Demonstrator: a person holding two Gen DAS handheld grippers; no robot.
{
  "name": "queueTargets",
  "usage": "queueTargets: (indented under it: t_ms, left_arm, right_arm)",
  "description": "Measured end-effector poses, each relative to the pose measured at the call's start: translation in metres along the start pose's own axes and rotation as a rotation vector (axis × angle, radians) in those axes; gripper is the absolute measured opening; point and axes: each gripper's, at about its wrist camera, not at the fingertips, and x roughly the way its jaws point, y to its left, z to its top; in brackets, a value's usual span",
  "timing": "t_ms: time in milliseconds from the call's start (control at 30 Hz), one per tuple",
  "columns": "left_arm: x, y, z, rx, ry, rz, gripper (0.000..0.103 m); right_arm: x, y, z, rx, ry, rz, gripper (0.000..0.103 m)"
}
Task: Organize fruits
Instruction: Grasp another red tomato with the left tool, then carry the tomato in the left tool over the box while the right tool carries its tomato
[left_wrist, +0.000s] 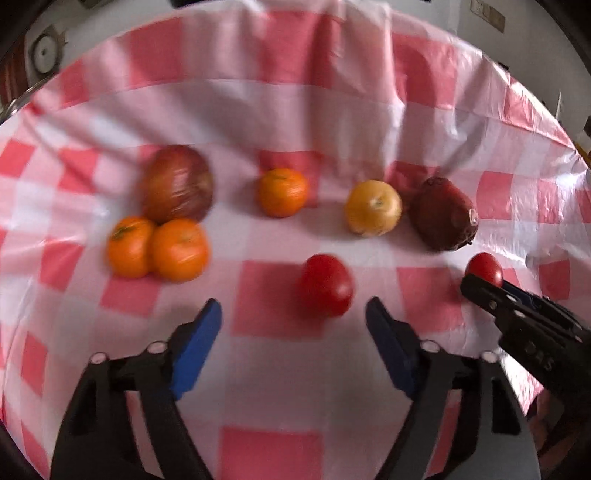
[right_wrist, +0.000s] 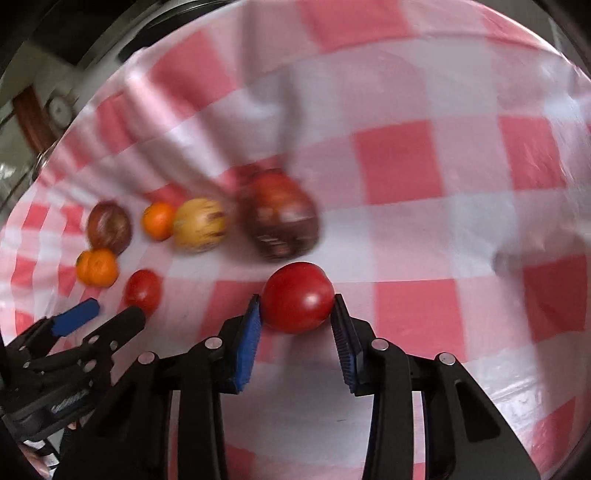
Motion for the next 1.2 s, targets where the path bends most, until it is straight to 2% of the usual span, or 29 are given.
queueTargets:
  t_ms: [33,67,133,167,367,567,1200]
  left_arm:
    - [0.005,-0.003,0.003,0.009,0.011,-0.002,0.058]
    - [0.012,-0.007,0.004,0.021,0.027,-0.002,0.052]
    - [0.014,-0.013,0.004,0.056,0.007,0.027,0.035]
    - [0.013,-0.015,0.002,0.077,-0.002,0.029,0.034]
    - [0.006,-0.012,-0.004,0.083,-0.045,0.076,0.033]
    - [-0.010,-0.009,-0.005,0.077,-0.131,0.131,0.033]
    - [-0.010,-0.009,-0.006,0.072,-0.126,0.132,0.033]
  right_arm:
    - [0.001,-0.001,0.002,0.004,-0.001,0.004,0.037]
    - [0.003,0.000,0.003,0.003,-0.004,0.002,0.037]
    - [0.005,0.003,0.004,-0.004,-0.007,-0.001,0.037]
    - [0.005,0.004,0.005,-0.003,-0.010,-0.002,0.037]
    - [-0.002,-0.006,0.001,0.039,-0.033,-0.004,0.037]
    - [-0.005,-0.011,0.000,0.058,-0.042,-0.010,0.037]
    - [-0.004,-0.009,-0.001,0.058,-0.041,-0.006,0.037]
